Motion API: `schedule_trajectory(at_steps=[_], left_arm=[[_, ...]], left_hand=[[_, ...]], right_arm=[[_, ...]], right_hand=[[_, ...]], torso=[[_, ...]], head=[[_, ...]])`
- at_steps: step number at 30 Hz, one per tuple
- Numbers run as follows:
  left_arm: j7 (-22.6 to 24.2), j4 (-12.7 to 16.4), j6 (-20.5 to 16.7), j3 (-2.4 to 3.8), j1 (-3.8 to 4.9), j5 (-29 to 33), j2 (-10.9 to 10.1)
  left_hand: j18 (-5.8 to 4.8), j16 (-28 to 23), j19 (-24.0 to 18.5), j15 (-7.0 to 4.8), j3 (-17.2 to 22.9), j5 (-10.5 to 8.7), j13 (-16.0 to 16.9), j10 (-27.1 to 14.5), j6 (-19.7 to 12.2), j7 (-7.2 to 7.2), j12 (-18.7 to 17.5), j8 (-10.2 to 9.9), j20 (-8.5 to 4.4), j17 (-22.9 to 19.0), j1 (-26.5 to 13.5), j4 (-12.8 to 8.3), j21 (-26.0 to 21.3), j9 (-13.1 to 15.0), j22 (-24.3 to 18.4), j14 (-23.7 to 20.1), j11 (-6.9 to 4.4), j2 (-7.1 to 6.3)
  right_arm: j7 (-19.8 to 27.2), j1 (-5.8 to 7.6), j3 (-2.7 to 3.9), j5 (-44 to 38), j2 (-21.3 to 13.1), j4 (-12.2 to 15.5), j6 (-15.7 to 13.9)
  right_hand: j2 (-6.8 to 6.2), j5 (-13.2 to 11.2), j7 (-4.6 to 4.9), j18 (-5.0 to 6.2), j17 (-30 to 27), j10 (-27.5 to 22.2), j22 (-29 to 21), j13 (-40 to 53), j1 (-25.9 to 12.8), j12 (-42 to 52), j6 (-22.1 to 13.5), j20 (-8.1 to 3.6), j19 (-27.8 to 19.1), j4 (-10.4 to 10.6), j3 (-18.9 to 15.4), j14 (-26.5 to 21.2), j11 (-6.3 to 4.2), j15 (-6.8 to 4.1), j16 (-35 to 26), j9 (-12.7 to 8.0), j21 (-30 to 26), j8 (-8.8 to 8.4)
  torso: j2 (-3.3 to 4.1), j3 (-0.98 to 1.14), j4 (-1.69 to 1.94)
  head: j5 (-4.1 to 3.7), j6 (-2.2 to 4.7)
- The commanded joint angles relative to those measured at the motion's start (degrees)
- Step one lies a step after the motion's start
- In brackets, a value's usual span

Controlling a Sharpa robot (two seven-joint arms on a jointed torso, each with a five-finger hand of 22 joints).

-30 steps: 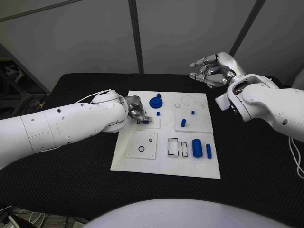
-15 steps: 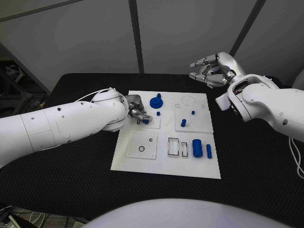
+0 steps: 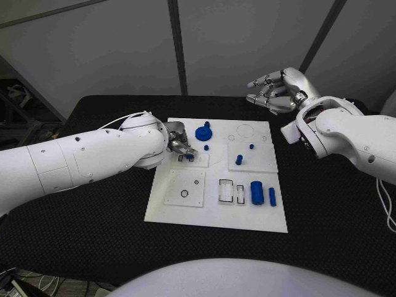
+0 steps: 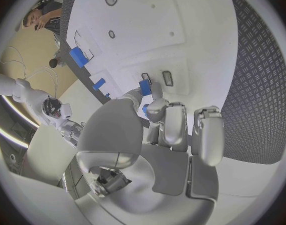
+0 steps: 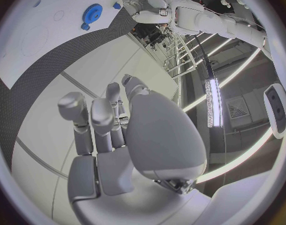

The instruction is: Assemble the parts on the task board

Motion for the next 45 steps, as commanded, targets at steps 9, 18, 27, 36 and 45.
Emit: schedule_trajectory(at_steps=[9,18,27,36,45], left_arm=[[-0.55,-0.46,2.47,0.02,0.26,-0.41,0.59],[-0.62,-0.69,3.64,0.01,0.33,-0.41,0.97],[-0.72,-0.82,5.13,0.01,0.37,-1.15,0.95],[-0.82,-0.86,6.48,0.01,0.48,-1.75,0.76],[-0.85,-0.97,6.62,0.01,0.58,-1.92,0.97]], left_hand=[[-1.96,-0.37,2.25,-0.34,0.21,-4.85,-0.04,0.28,0.18,-0.20,-0.16,-0.46,-0.28,0.07,1.63,-0.52,-0.23,-0.02,10.82,2.41,0.01,0.81],[-1.95,-0.37,2.22,-0.33,0.14,-5.15,-0.06,0.28,0.18,-0.19,-0.19,-0.48,-0.26,0.08,1.69,-0.53,-0.27,-0.03,10.79,2.41,0.03,0.68],[-1.96,-0.36,2.25,-0.32,0.26,-5.32,-0.02,0.31,0.22,-0.23,-0.16,-0.50,-0.24,0.08,2.00,-0.64,-0.24,-0.03,10.83,2.42,0.00,0.76],[-1.96,-0.38,2.24,-0.32,0.33,-5.35,-0.08,0.30,0.24,-0.24,-0.22,-0.51,-0.24,0.07,2.12,-0.68,-0.26,-0.04,10.82,2.42,-0.01,0.84],[-1.95,-0.38,2.22,-0.32,0.40,-5.43,-0.24,0.25,0.25,-0.17,-0.37,-0.57,-0.23,0.07,2.07,-0.51,-0.29,-0.08,10.81,2.42,0.03,1.07]], right_arm=[[0.13,0.11,0.03,-0.14,0.06,0.12,0.47],[0.08,0.11,0.03,-0.14,0.02,0.20,0.56],[0.06,0.11,0.03,-0.14,-0.05,0.24,0.59],[0.08,0.11,0.03,-0.14,-0.05,0.24,0.61],[0.11,0.11,0.03,-0.14,-0.01,0.21,0.59]], right_hand=[[0.11,0.18,-0.15,0.44,0.04,-0.48,-0.09,-0.07,-0.55,0.10,-0.35,-0.11,-0.09,0.44,0.04,0.36,-0.01,-0.11,-0.29,0.03,-0.27,-0.40],[0.11,0.18,-0.15,0.44,0.04,-0.48,-0.09,-0.07,-0.55,0.10,-0.35,-0.11,-0.09,0.44,0.04,0.36,-0.01,-0.11,-0.29,0.03,-0.27,-0.40],[0.11,0.18,-0.15,0.44,0.04,-0.48,-0.09,-0.07,-0.55,0.10,-0.35,-0.11,-0.09,0.44,0.04,0.36,-0.01,-0.11,-0.29,0.03,-0.27,-0.40],[0.11,0.18,-0.15,0.44,0.04,-0.48,-0.09,-0.07,-0.55,0.10,-0.35,-0.11,-0.09,0.44,0.04,0.36,-0.01,-0.11,-0.29,0.03,-0.27,-0.40],[0.11,0.18,-0.15,0.44,0.04,-0.48,-0.09,-0.07,-0.55,0.10,-0.35,-0.11,-0.09,0.44,0.04,0.36,-0.01,-0.11,-0.29,0.03,-0.27,-0.40]], torso=[[0.05,-0.01,0.00],[0.03,-0.01,0.00],[-0.01,-0.03,0.03],[0.00,-0.07,0.01],[0.01,-0.07,0.03]], head=[[-0.21,-0.13],[-0.29,-0.26],[-0.31,-0.40],[-0.24,-0.43],[-0.24,-0.45]])
